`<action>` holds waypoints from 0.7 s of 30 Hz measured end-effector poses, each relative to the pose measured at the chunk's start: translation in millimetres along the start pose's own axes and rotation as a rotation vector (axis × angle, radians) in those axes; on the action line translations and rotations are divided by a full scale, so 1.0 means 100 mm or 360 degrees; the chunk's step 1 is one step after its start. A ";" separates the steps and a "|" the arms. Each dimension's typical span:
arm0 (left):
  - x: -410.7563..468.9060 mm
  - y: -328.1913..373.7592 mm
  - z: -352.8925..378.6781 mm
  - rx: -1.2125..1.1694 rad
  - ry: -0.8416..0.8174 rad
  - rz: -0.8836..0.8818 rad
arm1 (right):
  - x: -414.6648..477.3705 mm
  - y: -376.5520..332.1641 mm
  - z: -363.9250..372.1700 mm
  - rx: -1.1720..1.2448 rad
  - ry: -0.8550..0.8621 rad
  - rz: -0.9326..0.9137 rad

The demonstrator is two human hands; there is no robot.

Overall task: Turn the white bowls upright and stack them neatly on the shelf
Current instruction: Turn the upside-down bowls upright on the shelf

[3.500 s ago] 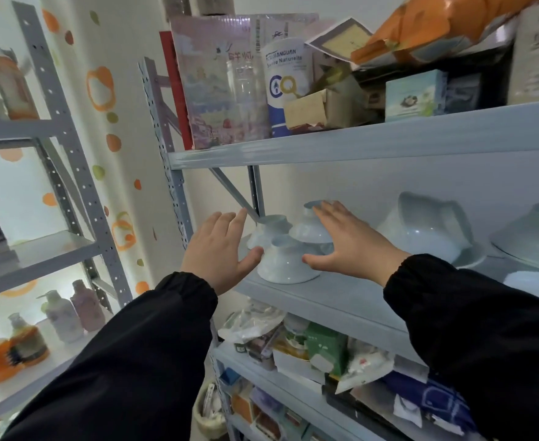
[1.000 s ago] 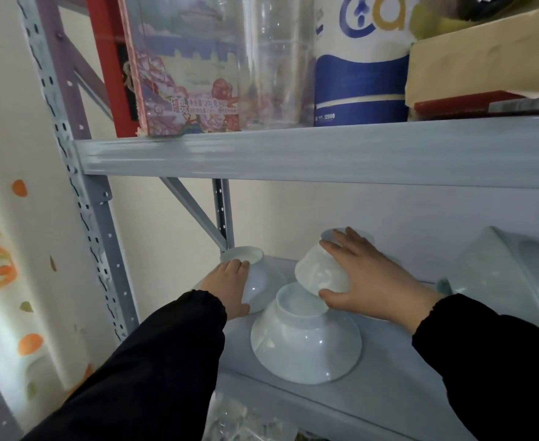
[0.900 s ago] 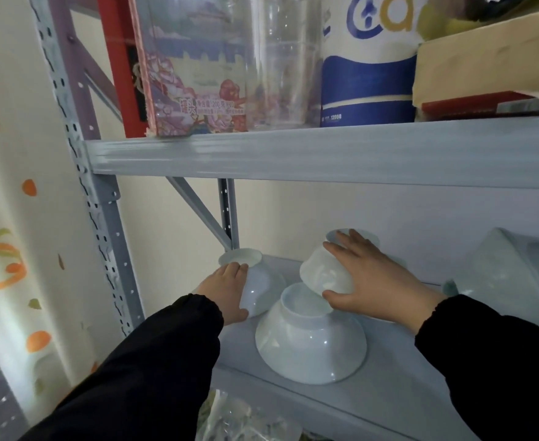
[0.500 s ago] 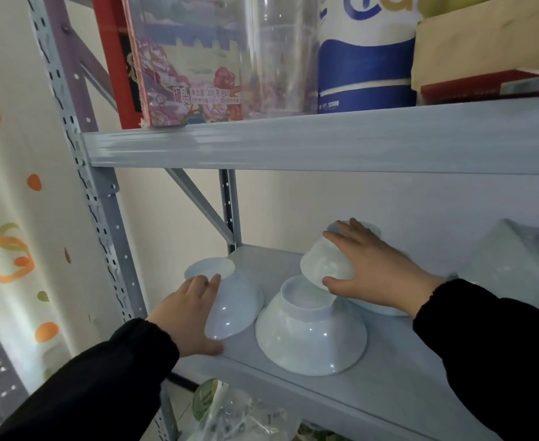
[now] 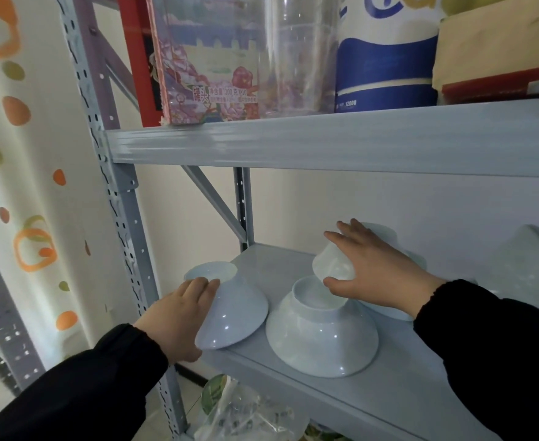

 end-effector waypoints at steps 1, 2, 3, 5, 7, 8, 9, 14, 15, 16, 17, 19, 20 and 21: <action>0.02 -0.01 -0.07 -0.0054 -0.0006 -0.0037 | 0.01 -0.01 0.00 -0.0006 -0.0001 -0.0011; 0.04 -0.03 -0.14 -0.0134 0.0012 -0.0071 | 0.02 -0.02 0.00 -0.0011 -0.0002 -0.0020; 0.06 -0.06 -0.20 -0.0241 0.0045 -0.0121 | 0.03 -0.02 0.00 -0.0015 -0.0001 -0.0028; 0.14 -0.12 -0.34 -0.0533 0.0113 -0.0304 | 0.04 -0.04 -0.01 -0.0024 0.0008 -0.0039; 0.27 -0.17 -0.45 -0.0840 0.0182 -0.0520 | 0.06 -0.05 -0.02 -0.0030 0.0018 -0.0046; 0.36 -0.17 -0.49 -0.1013 0.0220 -0.0592 | 0.06 -0.05 -0.02 -0.0026 0.0017 -0.0045; 0.46 -0.18 -0.50 -0.1237 0.0256 -0.0678 | 0.06 -0.06 -0.02 -0.0018 0.0013 -0.0043; 0.90 -0.13 -0.19 -0.2569 0.0021 -0.1129 | 0.08 -0.07 -0.02 0.0020 0.0026 -0.0044; 0.95 -0.08 -0.14 -0.2801 -0.0048 -0.1146 | 0.07 -0.07 -0.02 0.0023 0.0029 -0.0039; 0.99 -0.01 -0.10 -0.3023 -0.0115 -0.1183 | 0.06 -0.07 -0.03 0.0028 0.0033 -0.0034; 1.03 0.05 -0.05 -0.3256 -0.0176 -0.1214 | 0.05 -0.08 -0.03 0.0036 0.0033 -0.0029; 1.09 0.18 0.01 -0.3632 -0.0263 -0.1248 | 0.02 -0.06 -0.04 0.0040 0.0038 -0.0016; 1.12 0.24 0.04 -0.3741 -0.0284 -0.1255 | 0.01 -0.04 -0.04 0.0033 0.0045 -0.0010; 1.15 0.28 0.09 -0.3807 -0.0309 -0.1268 | 0.01 -0.01 -0.04 0.0027 0.0053 -0.0003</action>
Point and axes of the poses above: each hand's wrist, its own x-axis towards the middle knuckle, its own z-axis out of the palm, y = z × x, the point moved 2 cm from there along x, towards the middle knuckle, and after that the axes turned 6 degrees about -z, right-handed, at the moved point
